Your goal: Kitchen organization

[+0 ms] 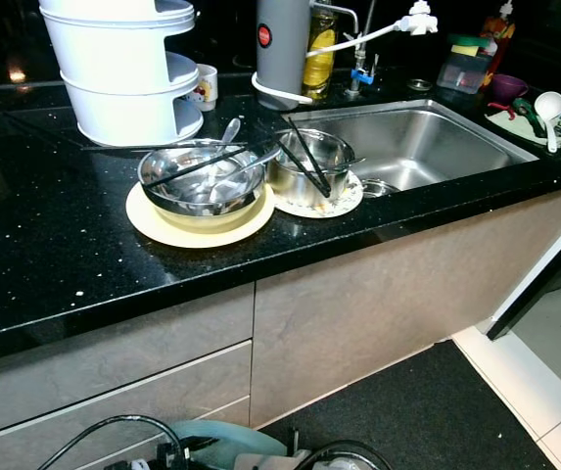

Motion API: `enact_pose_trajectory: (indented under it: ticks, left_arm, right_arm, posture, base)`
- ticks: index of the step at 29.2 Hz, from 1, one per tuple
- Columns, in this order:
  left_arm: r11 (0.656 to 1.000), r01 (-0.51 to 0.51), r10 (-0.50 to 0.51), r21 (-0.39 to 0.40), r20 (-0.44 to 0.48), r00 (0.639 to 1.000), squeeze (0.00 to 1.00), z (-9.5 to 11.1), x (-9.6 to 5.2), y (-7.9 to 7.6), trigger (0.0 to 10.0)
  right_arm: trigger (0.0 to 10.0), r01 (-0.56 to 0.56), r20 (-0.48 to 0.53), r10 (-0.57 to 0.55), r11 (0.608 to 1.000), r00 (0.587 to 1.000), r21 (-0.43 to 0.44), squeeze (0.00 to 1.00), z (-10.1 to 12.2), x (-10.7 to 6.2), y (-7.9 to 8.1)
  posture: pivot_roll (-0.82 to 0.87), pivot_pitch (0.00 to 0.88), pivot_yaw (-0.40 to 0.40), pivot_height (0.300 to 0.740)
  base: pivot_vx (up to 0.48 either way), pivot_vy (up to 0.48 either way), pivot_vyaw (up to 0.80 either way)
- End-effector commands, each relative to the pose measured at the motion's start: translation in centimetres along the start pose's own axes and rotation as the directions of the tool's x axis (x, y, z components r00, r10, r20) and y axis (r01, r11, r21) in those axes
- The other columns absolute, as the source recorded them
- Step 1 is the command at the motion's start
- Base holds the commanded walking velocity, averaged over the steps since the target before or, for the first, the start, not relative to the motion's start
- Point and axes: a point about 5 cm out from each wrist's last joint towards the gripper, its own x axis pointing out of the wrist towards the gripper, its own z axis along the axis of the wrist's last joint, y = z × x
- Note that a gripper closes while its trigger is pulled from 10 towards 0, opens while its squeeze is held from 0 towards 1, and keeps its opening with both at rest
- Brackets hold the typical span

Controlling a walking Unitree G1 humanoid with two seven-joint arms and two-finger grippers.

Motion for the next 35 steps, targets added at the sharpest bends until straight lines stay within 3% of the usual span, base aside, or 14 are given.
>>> enact_pose_trajectory:
  ticks: [1,11,13,15,16,18,21,22,24,25,27,31,32,35]
  left_arm:
    - [0.999,0.043,-0.043,0.003,-0.04,0.998,0.0,-0.5,-0.4,-0.8,10.0]
    - [0.999,0.04,-0.045,-0.026,-0.205,0.978,0.0,-2.2,-0.8,-1.9,10.0]
    - [0.997,0.025,-0.041,-0.07,-0.242,0.969,0.0,-2.6,-0.9,-2.2,10.0]
    - [0.957,-0.07,-0.044,-0.282,-0.379,0.924,0.0,-3.6,-1.1,-3.6,10.0]
    - [0.957,-0.07,-0.044,-0.282,-0.379,0.924,0.0,-3.6,-1.1,-3.6,10.0]
    - [0.901,-0.153,-0.045,-0.407,-0.438,0.898,0.0,-3.9,-0.9,-4.3,10.0]
    - [0.72,-0.431,0.048,-0.544,-0.58,0.813,0.0,-4.7,-0.8,-4.2,10.0]
    - [0.634,-0.509,0.057,-0.583,-0.621,0.782,0.0,-4.9,-0.8,-4.2,10.0]
    - [0.505,-0.55,0.02,-0.665,-0.628,0.778,0.0,-5.1,-0.6,-4.4,10.0]
    - [0.505,-0.55,0.02,-0.665,-0.628,0.778,0.0,-5.1,-0.6,-4.4,10.0]
    - [0.424,-0.588,0.018,-0.689,-0.642,0.766,0.0,-5.1,-0.7,-4.6,10.0]
    - [0.389,-0.624,0.066,-0.678,-0.656,0.752,0.0,-5.2,-0.8,-4.4,10.0]
    - [0.358,-0.674,0.135,-0.646,-0.679,0.722,0.0,-5.3,-1.0,-3.7,10.0]
    - [0.344,-0.712,0.202,-0.612,-0.692,0.693,0.0,-5.4,-1.1,-2.6,10.0]
  right_arm:
    - [0.0,-0.015,-0.045,0.016,1.0,0.999,0.021,0.0,-1.1,-0.6,0.8]
    - [0.0,0.016,-0.227,0.01,0.994,0.974,0.11,0.0,-5.0,-3.6,2.2]
    - [0.0,0.048,-0.253,-0.01,0.988,0.967,0.144,0.0,-5.5,-4.0,2.4]
    - [0.0,0.246,-0.343,-0.138,0.923,0.929,0.295,0.0,-6.9,-5.0,2.5]
    - [0.0,0.246,-0.343,-0.138,0.923,0.929,0.295,0.0,-6.9,-5.0,2.5]
    - [0.0,0.427,-0.4,-0.26,0.804,0.879,0.415,0.0,-7.6,-5.5,2.0]
    - [0.0,0.633,-0.478,-0.416,0.536,0.774,0.559,0.0,-8.0,-5.9,1.2]
    - [0.0,0.676,-0.507,-0.448,0.445,0.736,0.587,0.0,-8.1,-6.0,1.1]
    - [0.0,0.729,-0.563,-0.491,0.256,0.664,0.635,0.0,-8.4,-6.2,0.8]
    - [0.0,0.729,-0.563,-0.491,0.256,0.664,0.635,0.0,-8.4,-6.2,0.8]
    - [0.0,0.749,-0.604,-0.521,0.109,0.603,0.654,0.0,-8.5,-6.4,0.5]
    - [0.0,0.734,-0.589,-0.527,0.101,0.612,0.672,0.0,-8.2,-6.0,0.4]
    - [3.5,0.723,-0.576,-0.523,0.116,0.628,0.681,0.0,-7.9,-5.6,0.5]
    - [10.0,0.712,-0.562,-0.5,0.171,0.658,0.681,0.0,-7.5,-4.9,1.1]
  posture:
    - [-0.02,0.155,-0.084,0.74]
    - [-0.02,0.149,-0.082,0.74]
    - [-0.01,0.147,-0.081,0.74]
    - [-0.01,0.142,-0.075,0.74]
    - [-0.01,0.142,-0.075,0.74]
    - [-0.01,0.142,-0.075,0.74]
    - [-0.01,0.136,-0.058,0.74]
    - [-0.01,0.135,-0.054,0.74]
    - [-0.01,0.136,-0.053,0.74]
    - [-0.01,0.136,-0.053,0.74]
    - [-0.01,0.136,-0.053,0.74]
    - [-0.02,0.138,-0.036,0.74]
    - [-0.02,0.139,-0.036,0.74]
    - [-0.01,0.139,-0.04,0.74]
  base:
    - [0.0,0.0,0.0]
    - [0.0,0.0,0.0]
    - [0.0,0.0,0.0]
    - [0.0,0.0,0.0]
    - [0.0,0.0,0.0]
    - [0.0,0.0,0.0]
    - [0.0,0.0,0.0]
    - [0.0,0.0,0.0]
    - [0.0,0.0,0.0]
    - [0.0,0.0,0.0]
    - [0.0,0.0,0.0]
    - [0.0,0.0,0.0]
    - [0.0,0.0,0.0]
    - [0.0,0.0,0.0]
